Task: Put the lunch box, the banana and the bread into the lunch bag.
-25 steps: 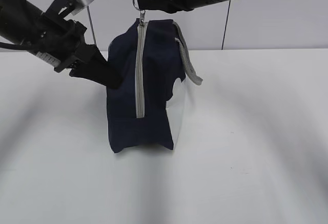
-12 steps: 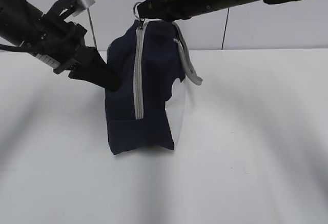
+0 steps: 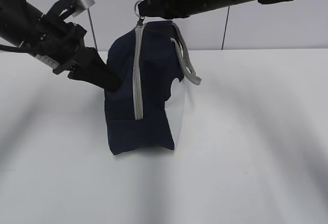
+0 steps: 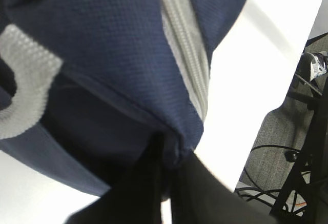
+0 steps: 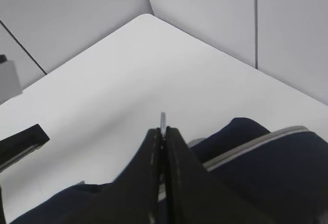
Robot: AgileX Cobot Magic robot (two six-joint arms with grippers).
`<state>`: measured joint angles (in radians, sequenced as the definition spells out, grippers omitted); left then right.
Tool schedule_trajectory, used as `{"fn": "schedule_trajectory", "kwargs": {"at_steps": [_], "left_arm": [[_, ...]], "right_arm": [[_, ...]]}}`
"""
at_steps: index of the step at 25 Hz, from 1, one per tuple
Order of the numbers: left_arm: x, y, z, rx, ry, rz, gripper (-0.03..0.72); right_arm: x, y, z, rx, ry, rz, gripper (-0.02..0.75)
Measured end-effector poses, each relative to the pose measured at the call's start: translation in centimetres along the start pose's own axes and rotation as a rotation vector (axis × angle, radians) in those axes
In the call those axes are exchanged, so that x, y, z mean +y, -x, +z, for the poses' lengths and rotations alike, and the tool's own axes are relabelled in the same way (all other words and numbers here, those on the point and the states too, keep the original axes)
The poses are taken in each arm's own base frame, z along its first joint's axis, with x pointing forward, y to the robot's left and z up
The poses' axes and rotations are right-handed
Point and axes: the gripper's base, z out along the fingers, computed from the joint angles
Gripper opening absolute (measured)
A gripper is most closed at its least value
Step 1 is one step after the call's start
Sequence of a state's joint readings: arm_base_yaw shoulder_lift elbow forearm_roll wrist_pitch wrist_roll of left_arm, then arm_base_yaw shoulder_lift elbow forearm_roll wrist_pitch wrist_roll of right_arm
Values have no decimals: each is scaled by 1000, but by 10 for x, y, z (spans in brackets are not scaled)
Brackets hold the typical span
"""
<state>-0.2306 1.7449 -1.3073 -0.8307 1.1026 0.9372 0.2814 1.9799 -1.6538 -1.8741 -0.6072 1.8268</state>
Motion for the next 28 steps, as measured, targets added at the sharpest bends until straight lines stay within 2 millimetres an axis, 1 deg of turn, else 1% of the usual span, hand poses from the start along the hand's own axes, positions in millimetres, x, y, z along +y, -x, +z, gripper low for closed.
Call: {"fn": "schedule_trajectory", "kwargs": {"at_steps": [3, 6, 11, 16, 24, 28], "left_arm": [[0, 0, 0, -2, 1, 0, 2], [0, 0, 0, -3, 2, 5, 2], [0, 1, 0, -6, 5, 23, 2], [0, 2, 1, -12, 14, 34, 2], [0, 5, 1, -50, 18, 62, 2], [0, 7, 1, -71, 15, 75, 2]], "right_arm": [[-13, -4, -2, 5, -12, 27, -16], [-21, -5, -3, 5, -21, 43, -16], [-28, -6, 0, 1, -24, 47, -16], [-35, -1, 8, -16, -17, 43, -16], [-47, 3, 26, -36, 21, 57, -16], [-53, 1, 35, -37, 52, 82, -16]]}}
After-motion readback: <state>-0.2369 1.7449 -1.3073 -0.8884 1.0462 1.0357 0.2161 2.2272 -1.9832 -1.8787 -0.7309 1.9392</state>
